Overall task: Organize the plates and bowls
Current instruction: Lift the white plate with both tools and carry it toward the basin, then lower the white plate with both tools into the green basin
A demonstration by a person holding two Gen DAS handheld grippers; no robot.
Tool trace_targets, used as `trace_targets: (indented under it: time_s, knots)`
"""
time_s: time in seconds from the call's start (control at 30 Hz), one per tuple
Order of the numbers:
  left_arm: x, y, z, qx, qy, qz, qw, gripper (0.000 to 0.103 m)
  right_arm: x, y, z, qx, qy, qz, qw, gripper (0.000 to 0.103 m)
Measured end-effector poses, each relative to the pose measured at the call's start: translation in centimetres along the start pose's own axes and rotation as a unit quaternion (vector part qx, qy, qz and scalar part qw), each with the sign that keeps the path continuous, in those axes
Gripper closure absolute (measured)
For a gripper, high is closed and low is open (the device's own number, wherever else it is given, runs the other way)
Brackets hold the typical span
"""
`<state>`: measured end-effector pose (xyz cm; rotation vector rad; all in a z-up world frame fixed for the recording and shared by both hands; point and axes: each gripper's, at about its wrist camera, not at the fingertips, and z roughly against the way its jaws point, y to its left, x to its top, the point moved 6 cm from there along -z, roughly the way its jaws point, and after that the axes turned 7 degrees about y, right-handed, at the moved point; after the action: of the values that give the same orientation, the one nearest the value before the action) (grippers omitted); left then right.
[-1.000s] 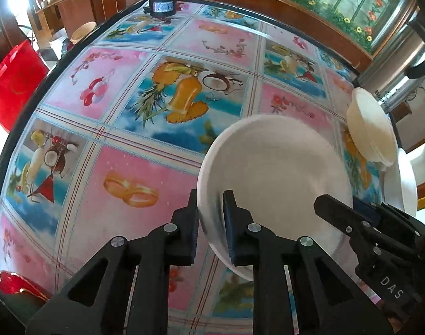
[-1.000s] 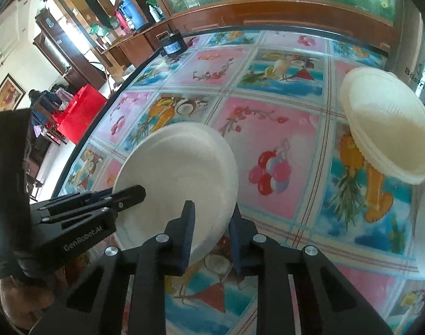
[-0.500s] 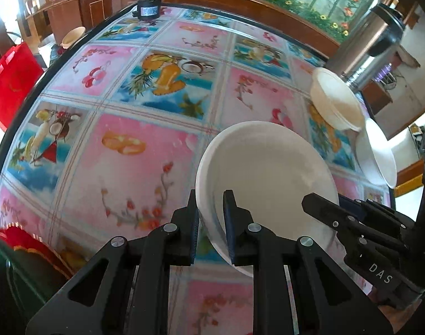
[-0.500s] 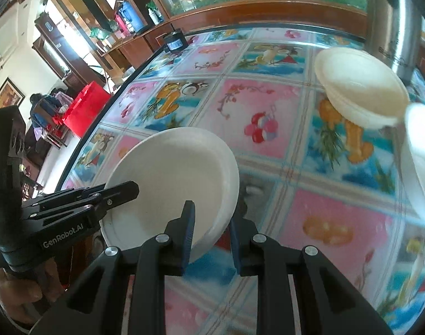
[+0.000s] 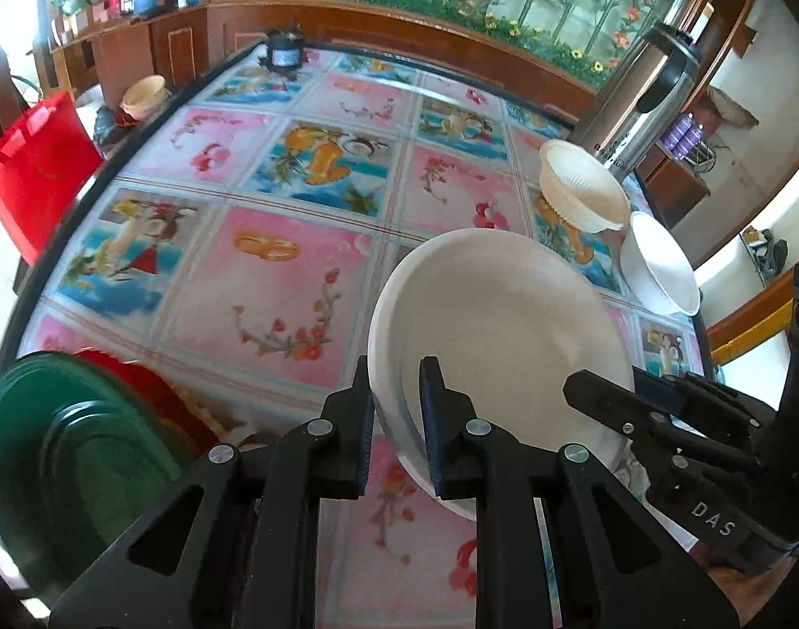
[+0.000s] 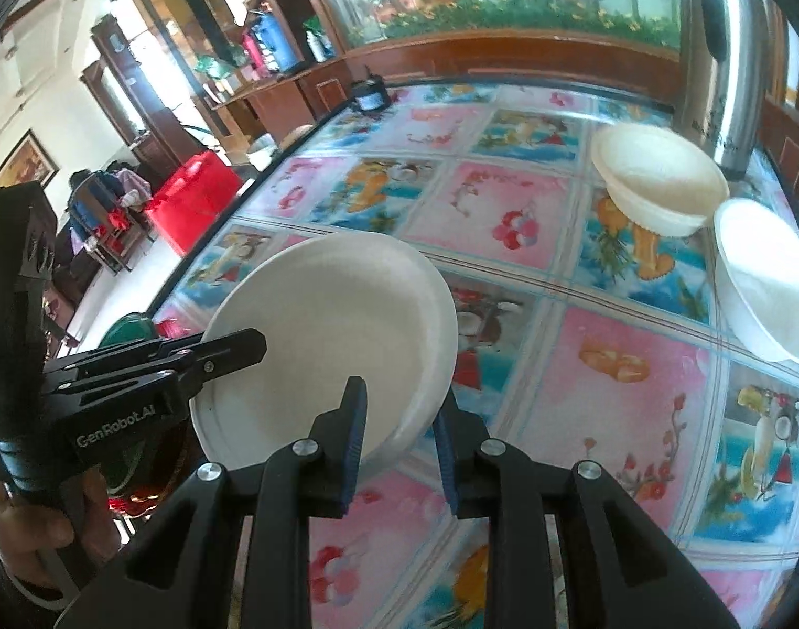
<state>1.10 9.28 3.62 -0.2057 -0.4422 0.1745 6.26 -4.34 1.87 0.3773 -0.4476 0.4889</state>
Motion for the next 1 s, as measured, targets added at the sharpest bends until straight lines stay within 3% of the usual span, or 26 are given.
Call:
trace_targets:
  time_s: [0.33,0.67,1.0]
  knots:
    - [-2.8,5.3,5.3,0.007,-0.033,0.026,0.9991,0.087,-0.4,6.7,0.7,0.007,-0.01,0.061,0.998,0.077]
    - [-5.9,11.3,9.9,0.024,-0.057,0.059,0.9963,0.087,-0.7,13.4,-1.0,0.024,0.01,0.125,0.992,0.077]
    - [-9.2,15.8,9.8,0.035,-0.044,0.098,0.9936,0.087,-2.2,18.3,-3.3,0.033,0.04,0.174,0.983,0.076]
